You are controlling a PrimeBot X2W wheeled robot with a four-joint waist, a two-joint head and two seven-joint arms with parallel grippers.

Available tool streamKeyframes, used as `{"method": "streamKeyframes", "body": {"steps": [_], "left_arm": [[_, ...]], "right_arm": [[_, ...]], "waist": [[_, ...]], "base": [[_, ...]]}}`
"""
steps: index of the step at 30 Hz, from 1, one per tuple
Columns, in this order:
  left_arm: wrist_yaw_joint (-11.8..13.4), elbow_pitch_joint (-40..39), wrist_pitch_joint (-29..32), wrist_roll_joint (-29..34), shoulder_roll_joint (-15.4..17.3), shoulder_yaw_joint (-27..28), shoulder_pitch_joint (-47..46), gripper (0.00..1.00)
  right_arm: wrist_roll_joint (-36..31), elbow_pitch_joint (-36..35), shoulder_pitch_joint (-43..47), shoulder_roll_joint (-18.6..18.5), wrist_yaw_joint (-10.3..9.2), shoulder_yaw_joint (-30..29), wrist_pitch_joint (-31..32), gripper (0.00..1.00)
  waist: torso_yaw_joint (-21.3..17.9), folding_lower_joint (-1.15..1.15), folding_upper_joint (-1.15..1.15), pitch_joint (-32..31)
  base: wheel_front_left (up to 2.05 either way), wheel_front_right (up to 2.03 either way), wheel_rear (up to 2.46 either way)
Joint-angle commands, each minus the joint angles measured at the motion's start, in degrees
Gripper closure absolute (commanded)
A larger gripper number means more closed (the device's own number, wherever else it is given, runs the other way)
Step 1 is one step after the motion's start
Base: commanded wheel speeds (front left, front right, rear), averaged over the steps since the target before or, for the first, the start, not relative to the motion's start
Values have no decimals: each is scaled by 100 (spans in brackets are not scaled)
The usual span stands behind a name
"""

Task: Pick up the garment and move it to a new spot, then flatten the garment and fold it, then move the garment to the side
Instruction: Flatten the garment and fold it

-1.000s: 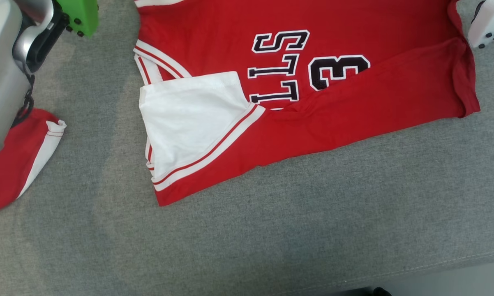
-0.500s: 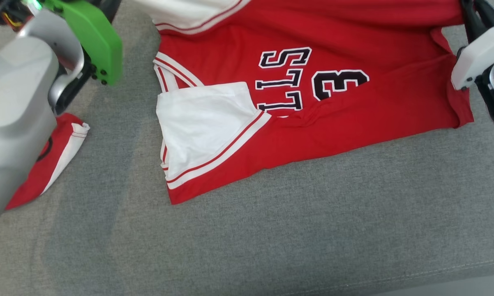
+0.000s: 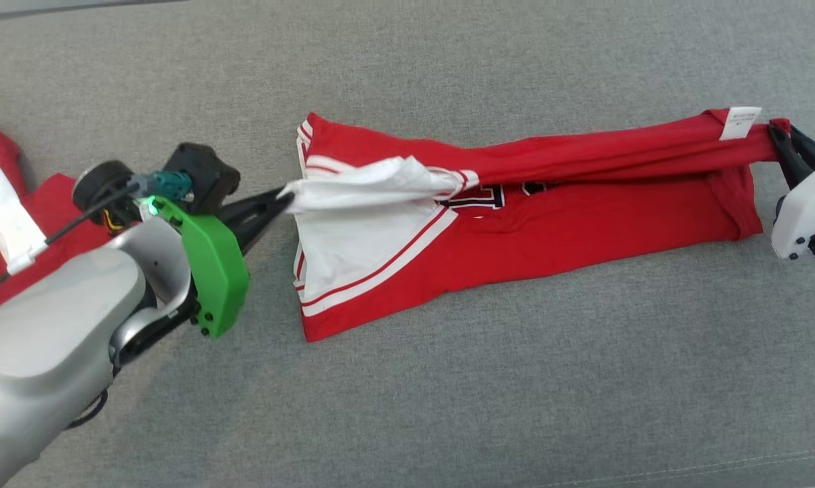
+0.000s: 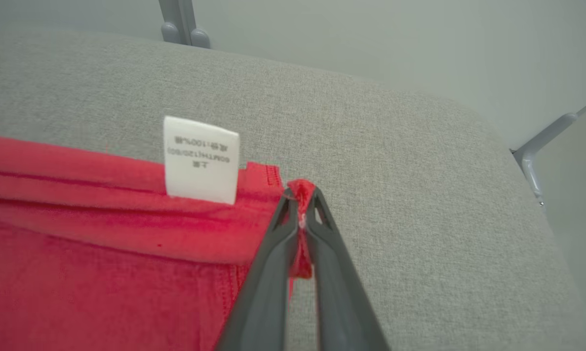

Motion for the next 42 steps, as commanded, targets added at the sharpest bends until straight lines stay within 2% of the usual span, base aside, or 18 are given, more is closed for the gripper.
{"method": "streamKeyframes", "body": {"steps": [1, 10, 15, 16, 17, 18, 24, 28, 35, 42], "left_arm": [[8, -114, 77, -13, 99, -13, 173, 100], [8, -630, 565, -83, 203, -89, 750, 100], [8, -725, 769, -119, 163, -105, 984, 100], [8, -726, 802, -132, 149, -106, 1029, 100], [8, -715, 842, -149, 139, -108, 1077, 59], [11, -692, 844, -156, 132, -106, 1104, 0], [114, -580, 587, -221, 65, -67, 1317, 0], [248, -530, 286, -312, 21, 79, 1435, 0], [963, -313, -924, -482, -198, 817, 1638, 0], [1310, -11, -1657, -518, -426, 1145, 1904, 0]], "right_arm": [[95, -25, 126, -81, -12, 36, 59, 100], [573, -346, 439, -342, -12, 470, 496, 100], [780, -499, 551, -334, -11, 734, 743, 100], [803, -516, 553, -352, -11, 768, 763, 20], [834, -534, 555, -380, -11, 812, 791, 0], [901, -528, 561, -391, -12, 819, 835, 0], [1156, -422, 661, -530, -11, 831, 1015, 0], [1328, -414, 687, -643, -11, 738, 879, 0], [1578, -646, 745, -561, -11, 427, 235, 0], [1639, -1078, 1084, -545, -10, 233, -165, 0]], "waist": [[63, 0, 0, -82], [31, 0, 0, -176], [-38, 0, 0, -219], [-52, 0, 0, -229], [-68, 0, 0, -242], [-82, 0, 0, -258], [-181, 0, 0, -453], [-231, 0, 0, -639], [-292, 0, 0, -888], [-260, 0, 0, -1139]], "base": [[0, 0, 0], [0, 0, 0], [0, 0, 0], [0, 0, 0], [0, 0, 0], [0, 0, 0], [0, 0, 0], [0, 0, 0], [0, 0, 0], [0, 0, 0]]}}
